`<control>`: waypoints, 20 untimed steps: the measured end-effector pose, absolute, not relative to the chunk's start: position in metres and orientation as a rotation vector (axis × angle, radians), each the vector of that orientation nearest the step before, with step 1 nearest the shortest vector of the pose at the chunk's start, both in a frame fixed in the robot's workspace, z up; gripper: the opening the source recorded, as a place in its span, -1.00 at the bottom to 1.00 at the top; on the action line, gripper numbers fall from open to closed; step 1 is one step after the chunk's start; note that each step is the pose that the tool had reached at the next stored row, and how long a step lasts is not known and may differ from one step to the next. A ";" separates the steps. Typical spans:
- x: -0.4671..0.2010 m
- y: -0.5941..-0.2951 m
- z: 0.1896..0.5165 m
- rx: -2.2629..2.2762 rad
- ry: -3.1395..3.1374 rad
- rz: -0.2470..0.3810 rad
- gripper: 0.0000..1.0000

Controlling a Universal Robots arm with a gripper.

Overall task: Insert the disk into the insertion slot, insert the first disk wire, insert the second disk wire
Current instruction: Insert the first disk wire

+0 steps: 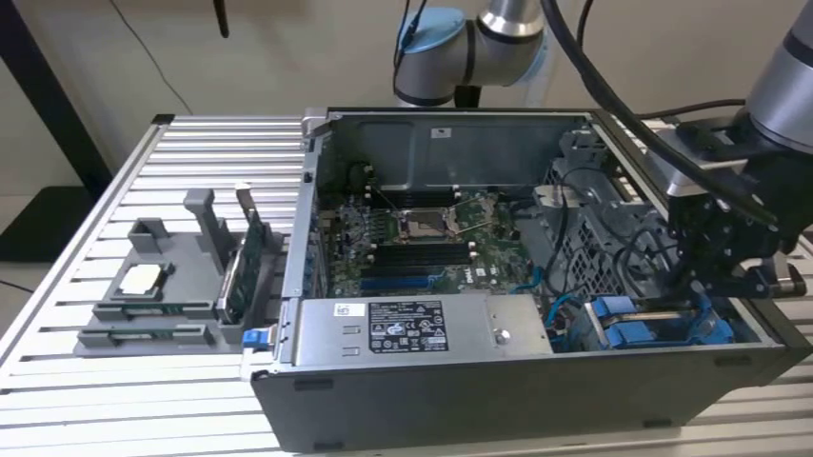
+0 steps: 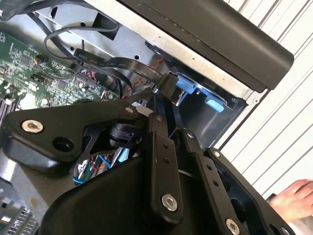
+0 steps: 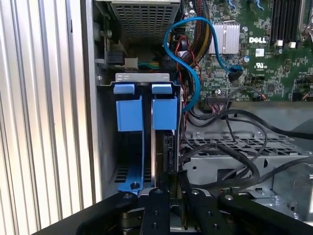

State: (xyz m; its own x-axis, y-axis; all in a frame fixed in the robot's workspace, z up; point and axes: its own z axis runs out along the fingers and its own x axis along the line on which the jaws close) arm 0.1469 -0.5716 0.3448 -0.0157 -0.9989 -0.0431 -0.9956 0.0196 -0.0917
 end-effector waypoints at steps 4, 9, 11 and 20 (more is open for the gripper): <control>0.146 -0.571 0.345 -2.140 2.177 -0.072 -0.62; 0.145 -0.569 0.344 -2.140 2.176 -0.077 -0.62; 0.145 -0.569 0.343 -2.139 2.175 -0.079 -0.62; 0.143 -0.564 0.337 -2.131 2.166 -0.098 -0.62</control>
